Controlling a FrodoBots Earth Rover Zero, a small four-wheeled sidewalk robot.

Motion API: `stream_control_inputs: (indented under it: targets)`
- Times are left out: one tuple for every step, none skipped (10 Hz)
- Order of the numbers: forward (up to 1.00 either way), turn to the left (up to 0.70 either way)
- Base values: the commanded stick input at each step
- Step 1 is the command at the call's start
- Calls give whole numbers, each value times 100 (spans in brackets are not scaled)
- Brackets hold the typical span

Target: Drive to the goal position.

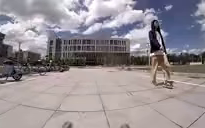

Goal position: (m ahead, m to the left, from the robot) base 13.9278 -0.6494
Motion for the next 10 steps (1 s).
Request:
stream_control_inputs:
  targets:
    - [70,0]
    - [70,0]
    - [70,0]
    - [70,0]
    - [70,0]
    - [70,0]
    - [70,0]
    - [70,-1]
    - [70,-8]
    - [70,-28]
